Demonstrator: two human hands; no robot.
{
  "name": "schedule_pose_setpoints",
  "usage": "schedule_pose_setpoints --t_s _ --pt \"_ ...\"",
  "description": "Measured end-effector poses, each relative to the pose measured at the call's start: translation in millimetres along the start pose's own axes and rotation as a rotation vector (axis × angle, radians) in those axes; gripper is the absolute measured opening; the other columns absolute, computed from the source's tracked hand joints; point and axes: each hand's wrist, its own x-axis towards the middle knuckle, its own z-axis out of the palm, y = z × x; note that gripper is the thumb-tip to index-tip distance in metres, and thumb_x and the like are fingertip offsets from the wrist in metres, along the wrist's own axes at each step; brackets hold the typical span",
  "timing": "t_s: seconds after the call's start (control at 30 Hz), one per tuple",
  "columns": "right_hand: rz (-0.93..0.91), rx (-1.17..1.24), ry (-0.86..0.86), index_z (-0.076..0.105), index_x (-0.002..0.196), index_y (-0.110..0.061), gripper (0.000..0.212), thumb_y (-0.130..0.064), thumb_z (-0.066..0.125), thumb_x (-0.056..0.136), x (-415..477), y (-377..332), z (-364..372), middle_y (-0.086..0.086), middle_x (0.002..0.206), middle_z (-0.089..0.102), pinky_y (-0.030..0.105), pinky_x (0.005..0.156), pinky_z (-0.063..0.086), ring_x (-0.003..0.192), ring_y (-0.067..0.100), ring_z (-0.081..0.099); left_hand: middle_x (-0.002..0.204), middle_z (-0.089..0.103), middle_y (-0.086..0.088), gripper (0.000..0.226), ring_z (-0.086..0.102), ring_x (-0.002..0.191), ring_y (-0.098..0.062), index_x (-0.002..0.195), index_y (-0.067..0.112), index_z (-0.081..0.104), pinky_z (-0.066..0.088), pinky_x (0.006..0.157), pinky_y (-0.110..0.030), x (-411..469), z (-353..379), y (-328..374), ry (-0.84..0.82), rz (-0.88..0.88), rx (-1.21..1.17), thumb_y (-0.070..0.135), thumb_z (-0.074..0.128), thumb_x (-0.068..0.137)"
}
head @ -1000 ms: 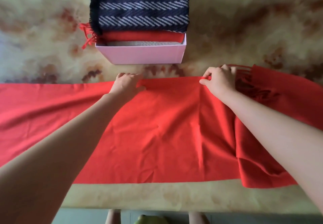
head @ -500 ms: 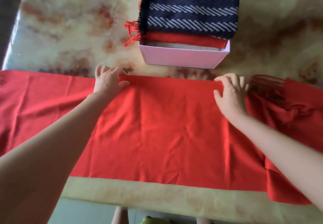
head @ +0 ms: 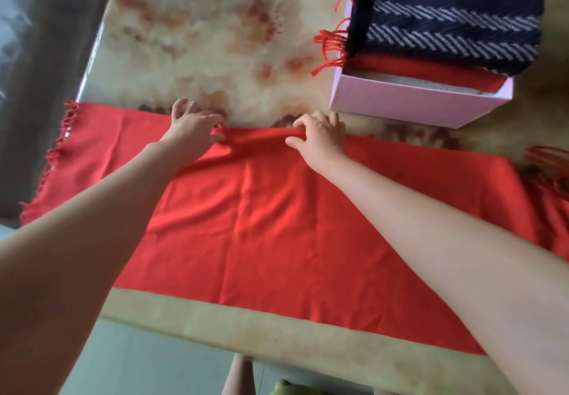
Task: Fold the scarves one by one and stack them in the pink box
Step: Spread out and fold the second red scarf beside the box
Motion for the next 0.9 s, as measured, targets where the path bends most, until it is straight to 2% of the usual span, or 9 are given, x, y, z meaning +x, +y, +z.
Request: schedule_pose_setpoints --t_s 0.13,0.27,0.37,0.43,0.57,0.63,0.7,0.8,0.9 --pt "0.019 -0.089 -0.014 0.059 0.107 -0.023 0.025 -0.038 0.063 0.087 16 -19 8 0.000 0.117 0.059 0.032 0.093 0.024 0.120 0.024 0.036 0.111 0.066 -0.012 0.032 0.045 0.115 -0.031 0.110 0.010 0.066 0.015 0.105 -0.039 0 -10 -25 0.076 0.036 0.029 0.023 0.070 0.081" --pt "0.012 -0.160 0.005 0.064 0.098 -0.023 0.016 -0.033 0.066 0.085 22 -27 10 0.001 0.113 0.058 0.032 0.091 0.025 0.118 0.025 0.038 0.105 0.065 -0.013 0.022 0.045 0.113 -0.033 0.103 0.010 0.067 0.018 0.099 -0.040 5 -7 -31 0.230 0.012 0.057 0.019 0.064 0.084" --pt "-0.019 -0.202 0.187 0.058 0.104 -0.021 0.022 -0.017 0.064 0.084 17 -32 18 0.004 0.116 0.052 0.030 0.092 0.026 0.115 0.026 0.040 0.121 0.055 -0.012 0.031 0.041 0.119 -0.033 0.114 0.014 0.060 0.020 0.103 -0.040 4 4 -30 0.286 -0.079 0.006 0.015 0.060 0.083" --pt "-0.148 -0.195 0.265 0.056 0.113 -0.019 0.034 -0.011 0.062 0.081 6 -38 30 0.006 0.118 0.050 0.034 0.094 0.030 0.111 0.029 0.043 0.134 0.045 -0.011 0.045 0.039 0.124 -0.033 0.127 0.017 0.052 0.022 0.106 -0.041 -8 11 -36 0.325 -0.168 -0.026 0.017 0.059 0.082" --pt "-0.381 -0.240 0.116 0.058 0.122 -0.014 0.043 -0.012 0.064 0.080 -17 -50 60 0.010 0.123 0.054 0.041 0.092 0.035 0.111 0.034 0.048 0.150 0.034 -0.003 0.054 0.027 0.139 -0.027 0.142 0.020 0.039 0.010 0.114 -0.050 -38 28 -67 0.164 -0.154 -0.038 0.006 0.046 0.091" --pt "-0.367 -0.232 0.105 0.060 0.121 -0.013 0.041 -0.009 0.062 0.080 -17 -57 67 0.009 0.123 0.055 0.042 0.092 0.035 0.112 0.034 0.049 0.153 0.029 0.001 0.058 0.024 0.142 -0.022 0.146 0.021 0.033 0.010 0.114 -0.050 -44 29 -85 0.127 -0.056 -0.003 0.003 0.040 0.092" --pt "-0.310 -0.158 0.071 0.057 0.125 -0.016 0.042 -0.013 0.060 0.083 -11 -69 67 0.006 0.126 0.052 0.038 0.095 0.031 0.114 0.029 0.045 0.147 0.040 -0.005 0.058 0.034 0.137 -0.026 0.142 0.017 0.041 0.017 0.113 -0.047 -44 23 -102 0.194 0.002 0.018 0.007 0.032 0.085" --pt "-0.209 -0.020 0.099 0.055 0.126 -0.021 0.039 -0.022 0.059 0.087 8 -93 64 0.003 0.125 0.050 0.035 0.099 0.027 0.117 0.027 0.041 0.134 0.052 -0.014 0.059 0.047 0.122 -0.035 0.132 0.014 0.053 0.027 0.105 -0.043 -35 8 -127 0.272 -0.101 -0.009 0.007 0.032 0.077" --pt "-0.116 0.031 0.090 0.057 0.122 -0.023 0.036 -0.031 0.061 0.088 31 -118 63 0.002 0.125 0.048 0.033 0.101 0.024 0.120 0.026 0.037 0.133 0.052 -0.015 0.048 0.043 0.123 -0.035 0.132 0.014 0.053 0.022 0.108 -0.041 -26 -2 -156 0.215 -0.175 0.001 0.002 0.049 0.085"
